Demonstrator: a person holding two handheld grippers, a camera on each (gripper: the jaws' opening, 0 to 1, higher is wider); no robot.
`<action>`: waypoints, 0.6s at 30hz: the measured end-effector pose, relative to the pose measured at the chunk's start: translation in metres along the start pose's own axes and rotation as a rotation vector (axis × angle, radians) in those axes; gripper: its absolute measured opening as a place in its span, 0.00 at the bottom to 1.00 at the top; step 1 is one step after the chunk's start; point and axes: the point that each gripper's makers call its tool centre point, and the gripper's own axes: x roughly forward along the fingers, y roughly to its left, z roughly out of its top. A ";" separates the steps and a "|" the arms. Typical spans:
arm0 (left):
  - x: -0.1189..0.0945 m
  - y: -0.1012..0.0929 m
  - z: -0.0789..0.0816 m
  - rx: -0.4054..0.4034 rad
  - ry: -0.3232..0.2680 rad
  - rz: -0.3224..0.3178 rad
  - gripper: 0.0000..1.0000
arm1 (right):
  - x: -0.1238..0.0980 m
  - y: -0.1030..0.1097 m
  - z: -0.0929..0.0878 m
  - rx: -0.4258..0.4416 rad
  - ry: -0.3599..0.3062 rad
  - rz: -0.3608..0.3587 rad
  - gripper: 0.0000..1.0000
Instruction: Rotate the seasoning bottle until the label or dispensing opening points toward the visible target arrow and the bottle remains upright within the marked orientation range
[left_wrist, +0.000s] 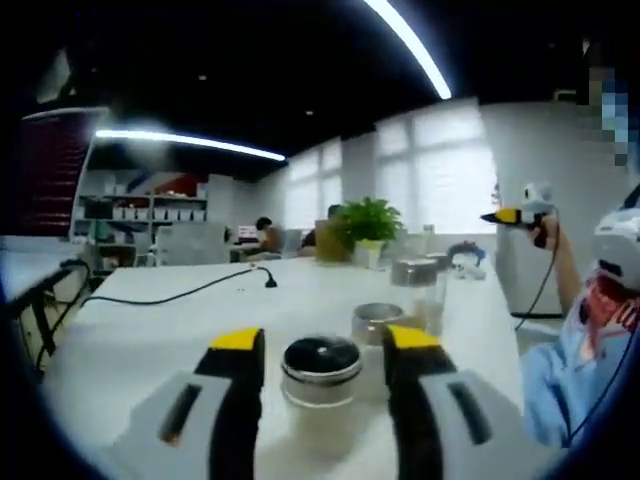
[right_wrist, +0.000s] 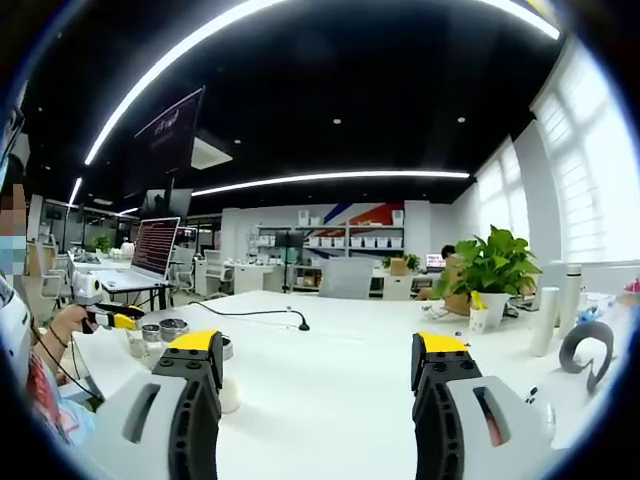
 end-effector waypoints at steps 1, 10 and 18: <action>-0.001 -0.004 0.002 0.006 0.003 -0.003 0.50 | 0.000 -0.001 0.001 -0.002 -0.002 -0.002 0.79; -0.004 -0.006 0.014 0.000 0.005 0.098 0.48 | -0.005 -0.004 0.004 -0.002 -0.018 -0.016 0.79; -0.015 0.013 0.027 0.048 -0.045 0.407 0.50 | -0.005 -0.005 0.005 -0.002 -0.019 -0.020 0.79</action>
